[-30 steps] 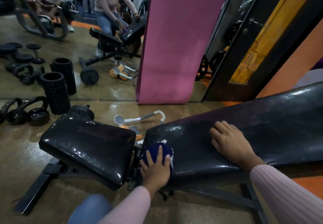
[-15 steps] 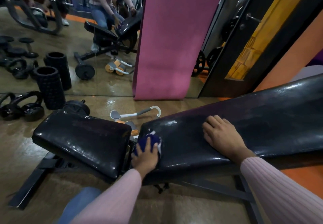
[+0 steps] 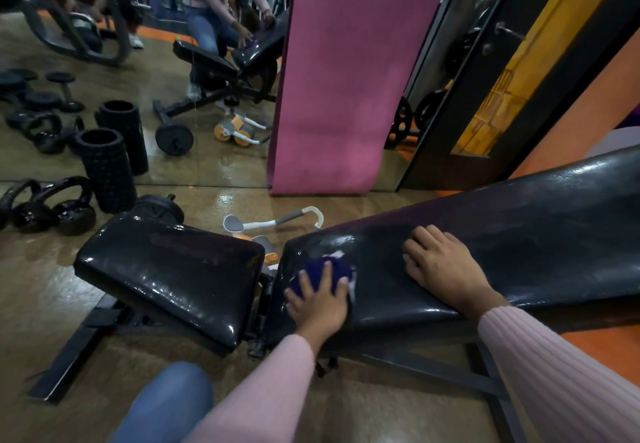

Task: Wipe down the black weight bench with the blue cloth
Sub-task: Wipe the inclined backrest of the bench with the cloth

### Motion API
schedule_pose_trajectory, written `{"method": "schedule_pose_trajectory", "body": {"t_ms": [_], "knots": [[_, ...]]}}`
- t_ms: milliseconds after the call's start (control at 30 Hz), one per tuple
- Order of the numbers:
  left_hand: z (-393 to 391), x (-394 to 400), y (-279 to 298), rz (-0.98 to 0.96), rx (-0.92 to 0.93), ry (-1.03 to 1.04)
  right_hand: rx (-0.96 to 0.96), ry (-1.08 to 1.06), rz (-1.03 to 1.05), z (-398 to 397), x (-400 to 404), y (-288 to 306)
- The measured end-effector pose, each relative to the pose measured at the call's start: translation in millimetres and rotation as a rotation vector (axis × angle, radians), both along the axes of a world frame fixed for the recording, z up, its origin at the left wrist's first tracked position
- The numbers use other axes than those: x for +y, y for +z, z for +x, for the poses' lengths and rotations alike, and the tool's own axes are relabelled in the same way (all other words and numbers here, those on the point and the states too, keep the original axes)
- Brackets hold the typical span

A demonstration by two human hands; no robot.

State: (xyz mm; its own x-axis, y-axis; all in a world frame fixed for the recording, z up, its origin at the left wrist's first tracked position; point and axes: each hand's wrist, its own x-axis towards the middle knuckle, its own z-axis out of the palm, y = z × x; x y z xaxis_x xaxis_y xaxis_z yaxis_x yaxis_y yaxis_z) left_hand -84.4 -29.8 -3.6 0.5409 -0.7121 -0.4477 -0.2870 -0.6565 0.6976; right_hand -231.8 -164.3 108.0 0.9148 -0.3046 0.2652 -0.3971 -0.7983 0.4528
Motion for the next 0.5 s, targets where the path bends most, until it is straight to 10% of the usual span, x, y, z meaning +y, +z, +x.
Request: {"method": "schedule_pose_trajectory", "body": {"t_ms": [267,500], "knots": [[-64.2,36.4,13.7,-0.098,-0.283,-0.220,0.004,0.013,-0.014,1.2,-1.3,-2.1],[-26.9,3.2,12.5,-0.107,-0.139,-0.121,-0.073,0.022,-0.008,2.4,4.7,1.8]]}}
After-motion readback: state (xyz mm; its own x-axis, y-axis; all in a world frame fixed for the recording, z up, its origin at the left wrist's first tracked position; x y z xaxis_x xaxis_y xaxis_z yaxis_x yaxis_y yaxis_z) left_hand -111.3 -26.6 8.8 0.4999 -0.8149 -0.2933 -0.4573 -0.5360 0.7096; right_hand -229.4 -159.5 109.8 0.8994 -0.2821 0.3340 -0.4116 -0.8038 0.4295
